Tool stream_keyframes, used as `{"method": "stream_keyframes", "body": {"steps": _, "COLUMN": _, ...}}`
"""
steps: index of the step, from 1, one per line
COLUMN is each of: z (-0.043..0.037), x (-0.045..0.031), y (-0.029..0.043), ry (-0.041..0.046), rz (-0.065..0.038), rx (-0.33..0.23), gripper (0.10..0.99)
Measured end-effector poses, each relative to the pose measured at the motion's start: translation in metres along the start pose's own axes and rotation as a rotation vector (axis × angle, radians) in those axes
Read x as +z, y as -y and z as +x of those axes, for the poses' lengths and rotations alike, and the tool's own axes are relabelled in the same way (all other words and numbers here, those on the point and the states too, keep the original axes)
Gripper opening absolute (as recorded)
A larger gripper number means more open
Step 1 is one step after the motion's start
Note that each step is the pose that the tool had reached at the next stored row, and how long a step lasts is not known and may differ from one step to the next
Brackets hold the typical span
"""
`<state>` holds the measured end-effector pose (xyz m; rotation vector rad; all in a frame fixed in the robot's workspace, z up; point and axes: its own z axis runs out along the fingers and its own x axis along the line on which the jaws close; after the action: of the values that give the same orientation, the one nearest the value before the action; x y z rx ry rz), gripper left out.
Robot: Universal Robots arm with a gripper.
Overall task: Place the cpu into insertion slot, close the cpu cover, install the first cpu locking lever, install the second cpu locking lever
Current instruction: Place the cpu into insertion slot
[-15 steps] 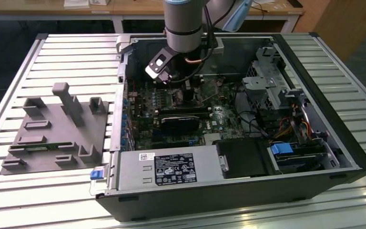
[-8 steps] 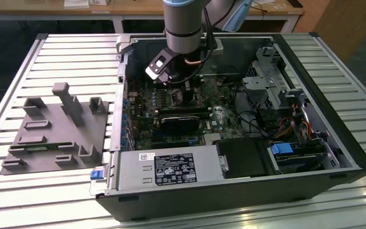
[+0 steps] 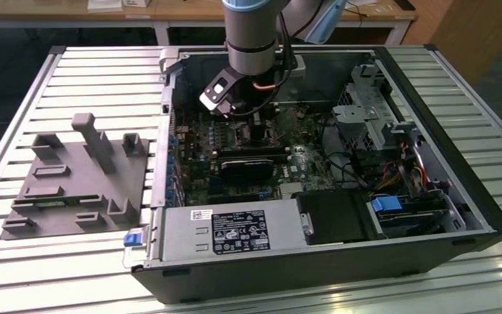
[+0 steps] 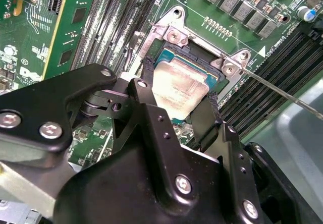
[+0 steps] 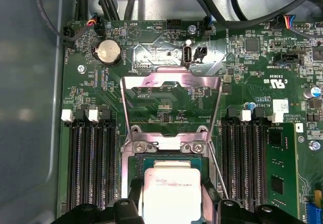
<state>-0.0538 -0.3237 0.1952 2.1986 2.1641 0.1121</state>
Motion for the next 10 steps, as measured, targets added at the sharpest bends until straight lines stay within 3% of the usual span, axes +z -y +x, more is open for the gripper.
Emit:
{"method": "stream_keyframes", "body": {"steps": 4, "z": 0.0000, "x": 0.0001, "y": 0.0000, "ry": -0.0001, "rz": 0.000, "rx": 0.000, "gripper": 0.549}}
{"method": "stream_keyframes", "body": {"steps": 5, "z": 0.0000, "x": 0.0001, "y": 0.0000, "ry": -0.0002, "rz": 0.000, "rx": 0.000, "gripper": 0.612}}
{"method": "stream_keyframes", "body": {"steps": 8, "z": 0.0000, "x": 0.0001, "y": 0.0000, "ry": -0.0002, "rz": 0.000, "rx": 0.000, "gripper": 0.612}}
{"method": "stream_keyframes", "body": {"steps": 10, "z": 0.0000, "x": 0.0002, "y": 0.0000, "ry": -0.0057, "rz": 0.000, "rx": 0.001, "gripper": 0.612}}
